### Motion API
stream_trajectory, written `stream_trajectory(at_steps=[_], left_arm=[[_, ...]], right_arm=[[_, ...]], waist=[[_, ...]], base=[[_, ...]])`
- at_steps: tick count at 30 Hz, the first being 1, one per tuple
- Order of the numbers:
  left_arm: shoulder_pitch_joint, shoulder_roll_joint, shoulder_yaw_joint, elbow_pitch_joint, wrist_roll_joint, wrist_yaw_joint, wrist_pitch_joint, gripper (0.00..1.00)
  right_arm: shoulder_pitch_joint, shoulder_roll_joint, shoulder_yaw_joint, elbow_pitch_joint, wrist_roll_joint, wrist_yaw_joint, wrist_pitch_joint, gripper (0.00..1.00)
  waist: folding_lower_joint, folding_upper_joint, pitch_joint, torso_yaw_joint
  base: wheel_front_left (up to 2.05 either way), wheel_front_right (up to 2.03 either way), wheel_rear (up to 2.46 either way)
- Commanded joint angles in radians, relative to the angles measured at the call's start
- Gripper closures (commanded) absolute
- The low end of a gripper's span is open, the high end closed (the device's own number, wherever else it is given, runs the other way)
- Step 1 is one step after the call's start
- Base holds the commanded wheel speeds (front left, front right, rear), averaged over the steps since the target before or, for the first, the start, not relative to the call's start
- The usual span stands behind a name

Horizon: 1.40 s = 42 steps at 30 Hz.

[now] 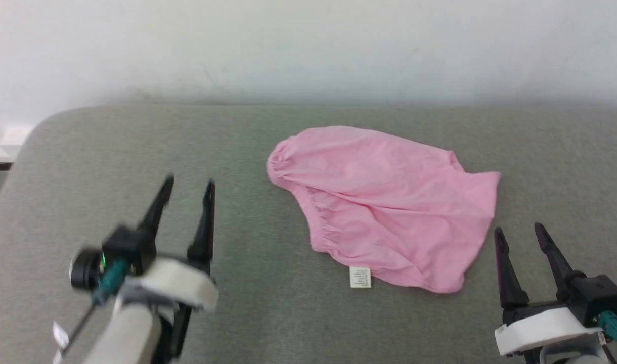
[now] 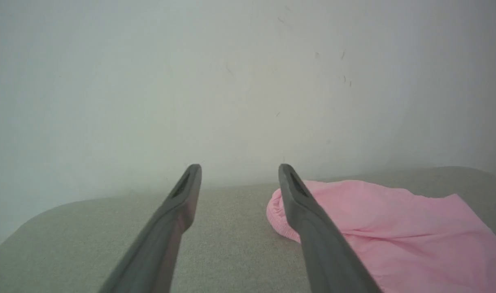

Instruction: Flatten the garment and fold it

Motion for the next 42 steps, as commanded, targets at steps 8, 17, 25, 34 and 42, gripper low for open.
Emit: stream_trajectory(at_steps=[8,17,25,34,42], left_arm=[[0.312,-0.061,0.004,-0.105,0.067,0.008,-0.005,0.00],[0.375,-0.112,0.016,-0.114,0.117,-0.026,-0.005,0.00],[0.341,-0.118,-0.006,-0.099,0.145,-0.075,-0.001,0.00],[0.154,-0.148,-0.069,-0.035,0.101,-0.143,0.257,0.00],[-0.029,-0.172,-0.089,0.097,0.074,-0.164,0.474,0.00]], right_arm=[[0.047,0.002,-0.013,0.013,0.009,-0.002,-0.004,0.00],[0.051,0.002,-0.002,0.019,0.023,-0.002,-0.005,0.00],[0.032,0.002,0.021,0.016,0.024,-0.002,-0.005,0.00],[-0.004,0.002,0.021,0.005,0.012,-0.002,-0.004,0.00],[-0.045,0.002,0.037,0.010,0.027,-0.002,-0.004,0.00]], waist=[[0.0002,-0.0001,-0.092,0.098],[0.0002,-0.0001,-0.091,0.099],[0.0002,-0.0001,-0.056,0.064],[0.0002,-0.0001,0.053,-0.013],[0.0002,-0.0001,0.129,-0.101]], base=[[0.00,0.00,0.00],[0.00,0.00,0.00],[0.00,0.00,0.00],[0.00,0.00,0.00],[0.00,0.00,0.00]])
